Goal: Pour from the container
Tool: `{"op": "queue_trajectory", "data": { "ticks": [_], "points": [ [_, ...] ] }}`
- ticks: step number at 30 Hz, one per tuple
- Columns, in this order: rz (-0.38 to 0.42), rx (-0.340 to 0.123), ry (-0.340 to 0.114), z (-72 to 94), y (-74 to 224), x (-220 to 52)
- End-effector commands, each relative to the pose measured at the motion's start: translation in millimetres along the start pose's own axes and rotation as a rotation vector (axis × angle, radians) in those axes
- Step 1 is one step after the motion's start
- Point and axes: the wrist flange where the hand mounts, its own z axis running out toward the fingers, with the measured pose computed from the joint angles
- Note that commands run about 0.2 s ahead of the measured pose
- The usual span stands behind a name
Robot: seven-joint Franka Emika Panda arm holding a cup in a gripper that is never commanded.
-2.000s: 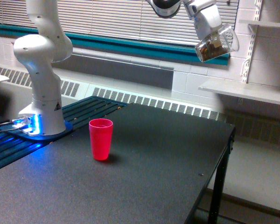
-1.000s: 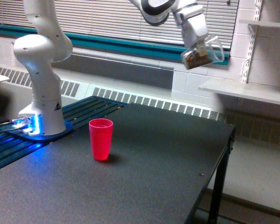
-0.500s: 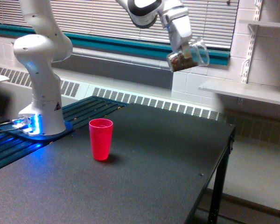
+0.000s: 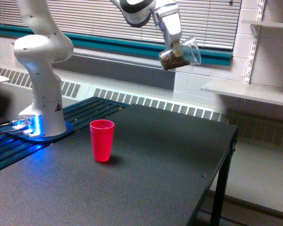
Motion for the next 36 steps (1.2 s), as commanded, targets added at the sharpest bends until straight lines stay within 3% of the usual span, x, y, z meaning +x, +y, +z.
{"op": "queue_trajectory", "data": {
  "ticks": [1, 14, 36],
  "points": [
    [0.040, -0.014, 0.007, -12.7, 0, -9],
    [0.095, -0.075, -0.023, -26.7, 22, -36],
    [0.246, -0.171, -0.047, -30.4, 61, -43]
  ]
}}
